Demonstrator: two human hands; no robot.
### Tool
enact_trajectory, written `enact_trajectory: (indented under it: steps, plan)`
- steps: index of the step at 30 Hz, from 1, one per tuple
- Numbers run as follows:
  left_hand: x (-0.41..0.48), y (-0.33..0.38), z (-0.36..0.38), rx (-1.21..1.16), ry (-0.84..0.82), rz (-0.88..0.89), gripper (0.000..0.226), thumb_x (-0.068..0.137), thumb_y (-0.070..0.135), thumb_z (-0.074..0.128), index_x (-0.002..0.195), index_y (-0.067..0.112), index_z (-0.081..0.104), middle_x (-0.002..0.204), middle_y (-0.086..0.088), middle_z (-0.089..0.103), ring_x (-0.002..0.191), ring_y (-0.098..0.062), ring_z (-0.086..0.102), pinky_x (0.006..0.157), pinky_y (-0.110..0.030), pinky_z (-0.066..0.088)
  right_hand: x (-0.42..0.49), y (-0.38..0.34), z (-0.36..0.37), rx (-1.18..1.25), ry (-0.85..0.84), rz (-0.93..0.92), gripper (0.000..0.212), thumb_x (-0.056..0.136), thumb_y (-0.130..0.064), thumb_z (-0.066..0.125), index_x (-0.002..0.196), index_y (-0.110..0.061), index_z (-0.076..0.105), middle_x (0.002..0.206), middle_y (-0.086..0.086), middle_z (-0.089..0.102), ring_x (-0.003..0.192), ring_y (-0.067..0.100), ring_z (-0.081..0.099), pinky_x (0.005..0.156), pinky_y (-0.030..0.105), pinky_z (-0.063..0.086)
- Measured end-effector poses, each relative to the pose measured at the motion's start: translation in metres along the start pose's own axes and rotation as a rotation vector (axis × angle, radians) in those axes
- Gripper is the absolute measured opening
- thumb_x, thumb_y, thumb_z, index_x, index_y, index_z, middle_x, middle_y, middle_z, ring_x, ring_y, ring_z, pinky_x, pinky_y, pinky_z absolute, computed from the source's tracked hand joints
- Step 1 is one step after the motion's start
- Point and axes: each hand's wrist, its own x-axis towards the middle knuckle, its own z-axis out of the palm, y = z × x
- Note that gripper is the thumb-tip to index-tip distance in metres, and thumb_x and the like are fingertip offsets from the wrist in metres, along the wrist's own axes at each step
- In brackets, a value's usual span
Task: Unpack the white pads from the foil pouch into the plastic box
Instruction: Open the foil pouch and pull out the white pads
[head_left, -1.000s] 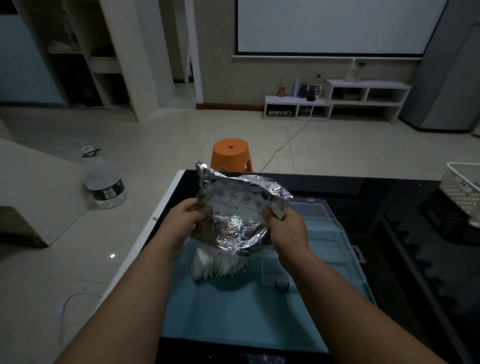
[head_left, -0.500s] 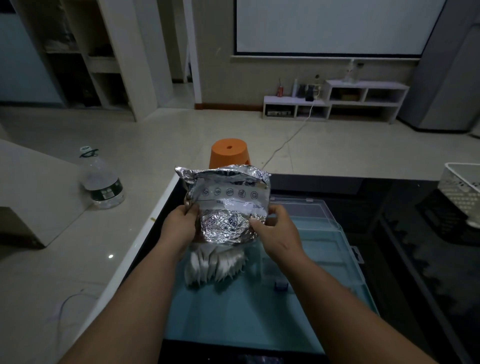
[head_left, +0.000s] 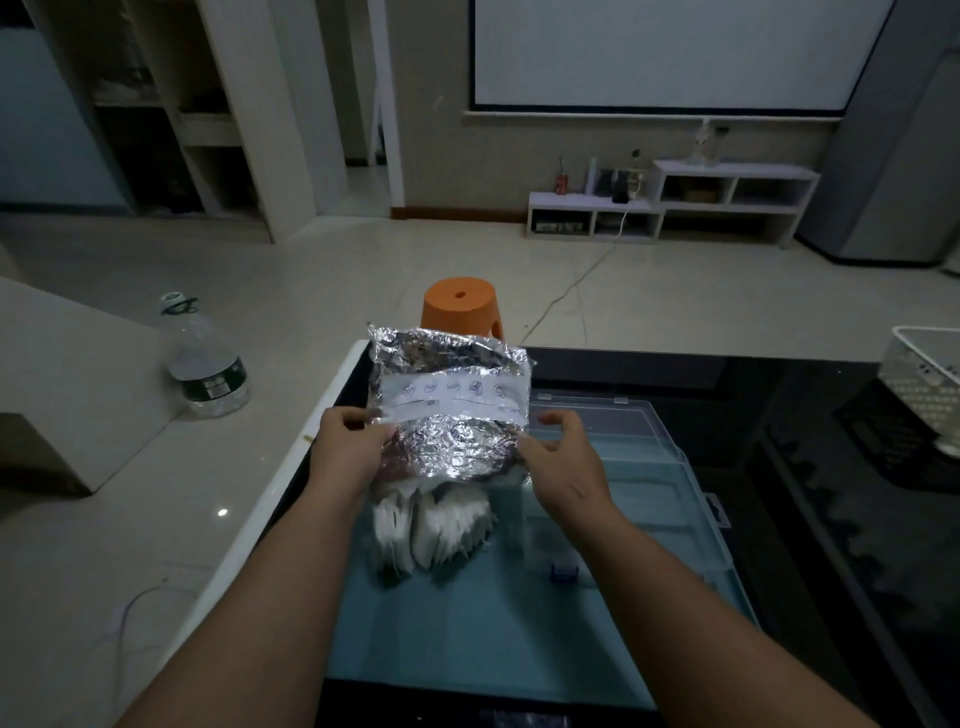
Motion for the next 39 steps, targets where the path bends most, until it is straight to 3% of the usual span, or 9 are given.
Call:
enact_trajectory:
  steps: [4, 8, 11, 14, 22, 27, 29, 33, 39]
  plan:
    - [-0.001, -0.003, 0.0, 0.126, 0.024, 0.01, 0.019, 0.084, 0.013, 0.071, 0.091, 0.009, 0.054, 0.094, -0.015, 0.062, 0.064, -0.016, 0.059, 0.054, -0.028, 0.047, 0.001, 0.003, 0.001, 0.014, -0.04, 0.015, 0.018, 0.097, -0.022, 0.052, 0.114, -0.023, 0.046, 0.1, 0.0, 0.065, 0.061, 0.013, 0.05, 0.053, 0.025, 0.04]
    - [-0.001, 0.0, -0.001, 0.075, -0.053, -0.032, 0.008, 0.087, 0.008, 0.065, 0.092, 0.003, 0.062, 0.088, -0.015, 0.066, 0.056, -0.016, 0.063, 0.047, -0.025, 0.049, 0.003, 0.004, 0.003, 0.0, -0.088, 0.006, 0.018, 0.097, -0.016, 0.051, 0.114, -0.02, 0.057, 0.118, 0.002, 0.064, 0.091, 0.015, 0.059, 0.07, 0.027, 0.047]
    - [0.001, -0.001, -0.002, 0.075, -0.081, -0.049, 0.001, 0.086, 0.007, 0.066, 0.085, 0.008, 0.065, 0.086, -0.014, 0.067, 0.064, -0.019, 0.061, 0.061, -0.03, 0.053, 0.003, 0.004, 0.002, -0.043, -0.112, -0.006, 0.03, 0.097, -0.016, 0.052, 0.126, -0.017, 0.059, 0.125, 0.004, 0.062, 0.1, 0.014, 0.057, 0.079, 0.026, 0.045]
    - [0.002, -0.002, -0.005, 0.203, -0.057, 0.006, 0.003, 0.082, 0.014, 0.068, 0.079, 0.015, 0.066, 0.089, -0.011, 0.069, 0.071, -0.021, 0.06, 0.069, -0.032, 0.048, 0.003, 0.003, 0.0, -0.071, -0.091, -0.005, 0.028, 0.096, -0.019, 0.055, 0.123, -0.02, 0.061, 0.12, 0.004, 0.061, 0.085, 0.01, 0.056, 0.069, 0.024, 0.047]
    - [-0.016, 0.02, -0.012, 0.657, -0.074, 0.187, 0.027, 0.08, 0.034, 0.071, 0.083, 0.009, 0.062, 0.078, -0.005, 0.063, 0.071, -0.022, 0.058, 0.063, -0.032, 0.045, 0.001, -0.003, -0.011, -0.069, -0.049, -0.032, 0.012, 0.093, -0.017, 0.06, 0.105, -0.019, 0.064, 0.106, -0.002, 0.064, 0.1, 0.016, 0.059, 0.093, 0.038, 0.05]
    - [-0.041, 0.034, -0.016, 0.983, -0.278, 0.141, 0.036, 0.075, 0.044, 0.075, 0.072, 0.017, 0.052, 0.073, 0.0, 0.056, 0.064, -0.014, 0.052, 0.055, -0.026, 0.038, -0.009, -0.006, -0.009, -0.176, -0.081, -0.101, 0.01, 0.09, -0.018, 0.064, 0.098, -0.018, 0.07, 0.089, -0.007, 0.066, 0.086, 0.012, 0.062, 0.077, 0.028, 0.05]
    - [-0.05, 0.035, -0.016, 0.984, -0.372, 0.058, 0.038, 0.072, 0.041, 0.08, 0.084, 0.017, 0.053, 0.084, 0.0, 0.057, 0.071, -0.014, 0.055, 0.057, -0.025, 0.047, -0.013, -0.008, -0.004, -0.228, -0.119, -0.133, 0.006, 0.087, -0.017, 0.067, 0.09, -0.021, 0.071, 0.083, -0.006, 0.068, 0.081, 0.012, 0.064, 0.072, 0.026, 0.05]
    - [-0.06, 0.034, -0.016, 1.145, -0.425, -0.025, 0.097, 0.065, 0.04, 0.085, 0.138, 0.013, 0.027, 0.12, -0.011, 0.055, 0.096, -0.028, 0.06, 0.076, -0.035, 0.055, -0.023, -0.008, 0.011, -0.374, -0.209, -0.2, 0.007, 0.084, -0.021, 0.07, 0.082, -0.029, 0.069, 0.072, -0.011, 0.06, 0.069, 0.009, 0.057, 0.061, 0.022, 0.043]
    - [-0.058, 0.033, -0.013, 1.048, -0.435, -0.101, 0.075, 0.076, 0.016, 0.078, 0.13, 0.013, 0.027, 0.09, -0.014, 0.054, 0.065, -0.025, 0.062, 0.055, -0.035, 0.058, -0.035, -0.006, 0.03, -0.571, -0.299, -0.346, 0.016, 0.086, -0.034, 0.067, 0.098, -0.028, 0.075, 0.069, -0.015, 0.051, 0.071, 0.006, 0.049, 0.061, 0.022, 0.035]
